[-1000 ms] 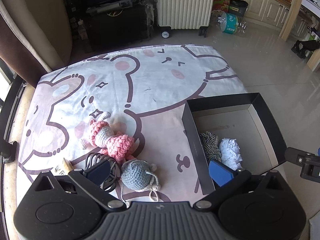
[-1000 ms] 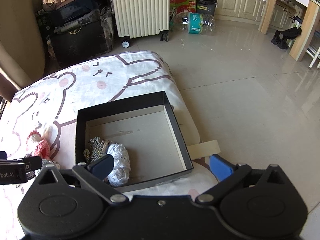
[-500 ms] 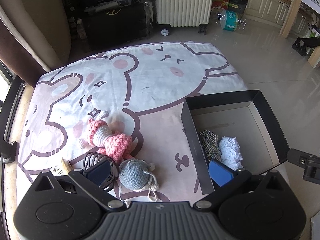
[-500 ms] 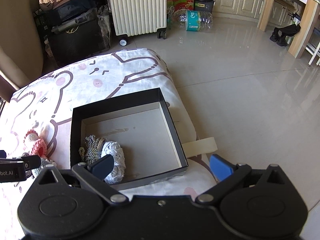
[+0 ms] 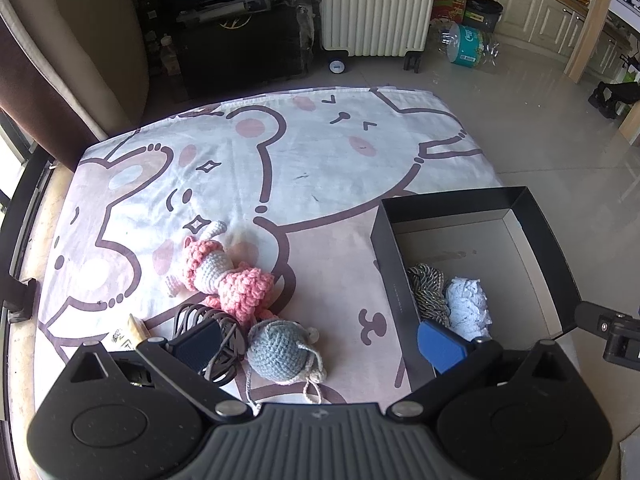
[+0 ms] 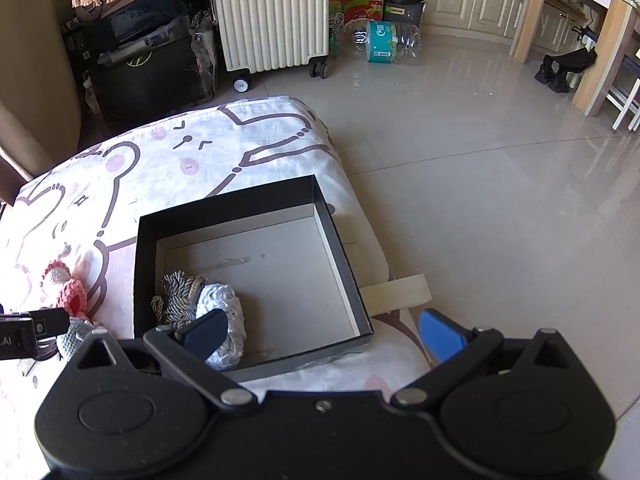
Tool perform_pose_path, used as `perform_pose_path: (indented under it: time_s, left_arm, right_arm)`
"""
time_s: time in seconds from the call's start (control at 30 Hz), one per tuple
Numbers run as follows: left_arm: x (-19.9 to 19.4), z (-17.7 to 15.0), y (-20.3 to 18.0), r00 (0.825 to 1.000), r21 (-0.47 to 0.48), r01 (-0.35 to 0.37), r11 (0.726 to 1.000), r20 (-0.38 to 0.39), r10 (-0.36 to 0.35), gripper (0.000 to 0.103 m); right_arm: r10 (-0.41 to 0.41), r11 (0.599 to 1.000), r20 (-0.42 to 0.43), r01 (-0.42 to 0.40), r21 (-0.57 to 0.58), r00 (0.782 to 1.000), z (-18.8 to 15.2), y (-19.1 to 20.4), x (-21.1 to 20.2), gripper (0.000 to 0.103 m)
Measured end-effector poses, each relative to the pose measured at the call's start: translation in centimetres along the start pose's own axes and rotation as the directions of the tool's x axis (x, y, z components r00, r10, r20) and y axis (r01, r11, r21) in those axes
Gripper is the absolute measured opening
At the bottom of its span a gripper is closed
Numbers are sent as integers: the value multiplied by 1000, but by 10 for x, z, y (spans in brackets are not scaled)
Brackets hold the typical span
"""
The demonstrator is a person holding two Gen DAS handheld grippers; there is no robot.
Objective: Organize objects
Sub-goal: 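Open the right tool and withdraw both tools from the box, then move the left tool to the yellow tissue pack while the right tool nears the grey crochet ball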
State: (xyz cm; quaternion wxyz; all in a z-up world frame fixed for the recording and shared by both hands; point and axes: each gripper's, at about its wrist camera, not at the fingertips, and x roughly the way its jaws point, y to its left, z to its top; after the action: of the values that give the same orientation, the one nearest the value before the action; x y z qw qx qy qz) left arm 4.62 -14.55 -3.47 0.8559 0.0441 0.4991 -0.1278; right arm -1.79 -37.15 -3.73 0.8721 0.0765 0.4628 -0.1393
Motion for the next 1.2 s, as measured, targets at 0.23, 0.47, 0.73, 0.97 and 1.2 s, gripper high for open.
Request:
perform_pose_path:
  time_s: [0.23, 0.47, 0.73, 0.97, 1.2]
  left_arm:
    - [-3, -2, 21, 1000, -31, -18, 999, 2, 18, 103]
    - [-9, -6, 54, 999, -82, -53, 995, 2, 53, 103]
    - [-15, -14, 87, 996, -131, -90, 987, -3, 90, 103]
    - [-20, -21, 113, 993, -172, -119, 978, -10, 119, 103]
    - [-25, -28, 132, 990, -193, -138, 971, -15, 138, 103]
  right_arm:
    - [9, 1000, -4, -9, -20, 1000, 1, 16, 3, 103]
    - [42, 997, -6, -43, -62, 999, 3, 46, 6, 103]
    - [85, 990, -6, -85, -113, 996, 3, 81, 6, 103]
    - [118, 981, -6, -117, -151, 993, 1, 107, 2, 103]
    - [142, 974, -7, -141, -177, 990, 0, 128, 1, 103]
